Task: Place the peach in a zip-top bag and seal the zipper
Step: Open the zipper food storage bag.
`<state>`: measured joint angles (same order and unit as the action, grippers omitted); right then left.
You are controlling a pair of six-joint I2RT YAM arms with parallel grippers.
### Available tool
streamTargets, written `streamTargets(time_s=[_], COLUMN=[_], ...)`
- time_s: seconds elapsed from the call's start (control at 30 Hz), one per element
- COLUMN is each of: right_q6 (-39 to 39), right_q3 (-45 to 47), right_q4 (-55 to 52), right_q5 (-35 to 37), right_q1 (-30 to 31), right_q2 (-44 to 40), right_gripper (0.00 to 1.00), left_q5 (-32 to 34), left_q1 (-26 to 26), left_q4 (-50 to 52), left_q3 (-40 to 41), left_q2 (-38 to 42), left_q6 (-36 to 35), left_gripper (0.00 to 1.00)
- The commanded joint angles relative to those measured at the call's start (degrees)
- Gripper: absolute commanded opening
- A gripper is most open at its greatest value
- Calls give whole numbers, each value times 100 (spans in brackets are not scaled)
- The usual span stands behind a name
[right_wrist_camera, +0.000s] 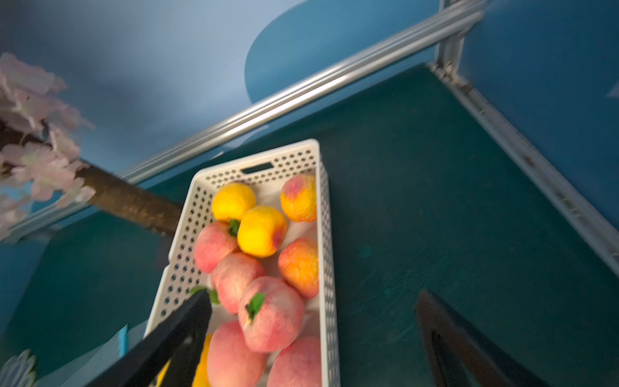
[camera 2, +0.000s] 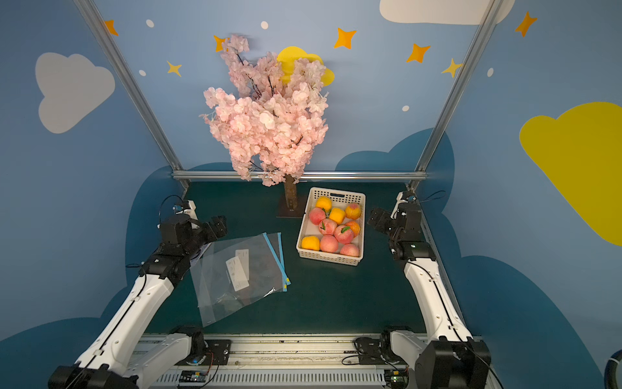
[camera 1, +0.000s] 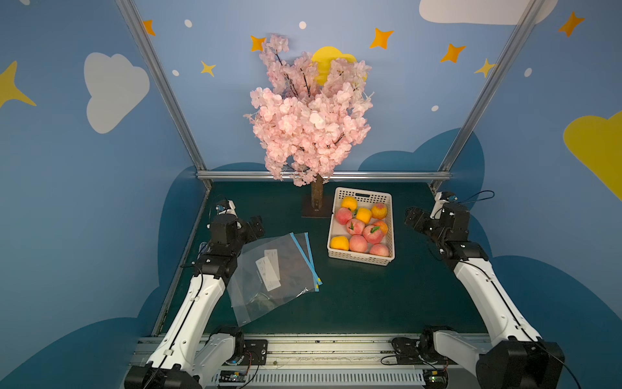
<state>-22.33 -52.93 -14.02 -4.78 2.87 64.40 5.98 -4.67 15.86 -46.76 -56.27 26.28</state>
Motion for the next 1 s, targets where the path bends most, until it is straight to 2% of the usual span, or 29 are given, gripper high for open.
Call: streamTargets(time_s=[0.0, 0.07, 0.23, 0.43, 0.57, 0.7, 0.83, 0.97], right_q6=[-180, -242, -552, -902, -901, -879, -902, -808], right_q3=[-51, -86, -225, -888, -1475, -2156, -2835, -3922], right_q4=[-425, -443, -194, -89, -460, -1038, -1172, -1802], right_q5=[-1512, -1773, -1746, -1406, -999, -483, -555, -608], right_q1=[101, 358, 1724, 3531, 4471, 4856, 4876, 4742], right_q2=[113, 198, 468, 1513, 2388, 3258, 4184, 5293], right_gripper=[98, 98, 98, 96, 91, 81, 71, 65], left_q5=[-601, -967, -1561, -1622, -1652, -1726, -1693, -1659], left_q1=[1, 1, -56, -113, -113, -123, -124, -122], left_q4=[1017, 979, 970, 1034, 918, 654, 477, 418], left_q3=[-9, 67, 249, 502, 821, 1255, 1498, 1551], left_q2=[-108, -220, -434, -427, -344, -323, -490, -781], left_q6=[400, 399, 464, 625, 1013, 1408, 1604, 1678], left_gripper=[100, 100, 100, 100, 98, 89, 79, 67])
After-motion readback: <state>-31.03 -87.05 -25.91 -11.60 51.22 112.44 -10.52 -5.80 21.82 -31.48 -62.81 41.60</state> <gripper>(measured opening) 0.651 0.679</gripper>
